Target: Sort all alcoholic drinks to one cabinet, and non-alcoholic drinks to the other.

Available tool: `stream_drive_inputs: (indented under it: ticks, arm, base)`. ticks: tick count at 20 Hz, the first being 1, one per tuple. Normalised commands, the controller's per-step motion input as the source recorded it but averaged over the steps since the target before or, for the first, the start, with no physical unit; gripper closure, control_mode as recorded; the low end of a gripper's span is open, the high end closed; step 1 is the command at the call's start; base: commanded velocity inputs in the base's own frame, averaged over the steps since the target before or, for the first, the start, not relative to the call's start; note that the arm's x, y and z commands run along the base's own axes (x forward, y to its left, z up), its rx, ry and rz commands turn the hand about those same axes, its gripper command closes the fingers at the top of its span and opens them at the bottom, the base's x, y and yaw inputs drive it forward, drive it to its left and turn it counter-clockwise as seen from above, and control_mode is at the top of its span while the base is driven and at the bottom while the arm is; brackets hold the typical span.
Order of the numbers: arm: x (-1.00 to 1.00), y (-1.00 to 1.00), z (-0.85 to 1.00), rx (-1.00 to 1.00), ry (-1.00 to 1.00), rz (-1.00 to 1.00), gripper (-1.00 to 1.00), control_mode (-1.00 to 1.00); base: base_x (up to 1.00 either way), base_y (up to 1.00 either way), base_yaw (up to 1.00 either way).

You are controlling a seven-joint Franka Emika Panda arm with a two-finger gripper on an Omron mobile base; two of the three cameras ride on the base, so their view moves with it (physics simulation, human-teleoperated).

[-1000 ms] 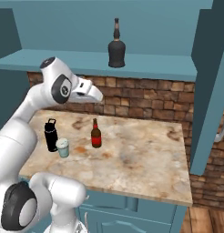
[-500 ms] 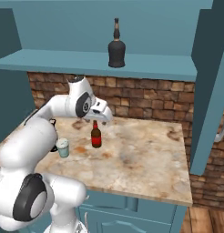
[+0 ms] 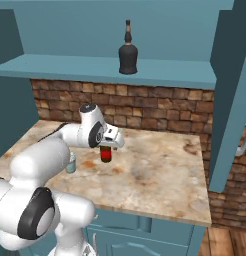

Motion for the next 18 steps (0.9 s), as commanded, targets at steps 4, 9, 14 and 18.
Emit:
stream_drive_inputs:
  ticks: [4, 9, 14, 18]
  arm:
    - [0.35, 0.13, -0.19, 0.04, 0.0, 0.06, -1.0, -1.0]
    - [0.34, 0.18, -0.11, 0.06, 0.0, 0.04, -1.0, -1.0]
    - [0.33, 0.01, -0.18, 0.03, 0.0, 0.0, -1.0, -1.0]
    - [0.33, 0.01, -0.24, 0.0, 0.0, 0.0, -1.0, -1.0]
  base:
    - [0.0, 0.0, 0.0]
    - [0.0, 0.0, 0.0]
    - [0.0, 0.0, 0.0]
    - [0.0, 0.0, 0.0]
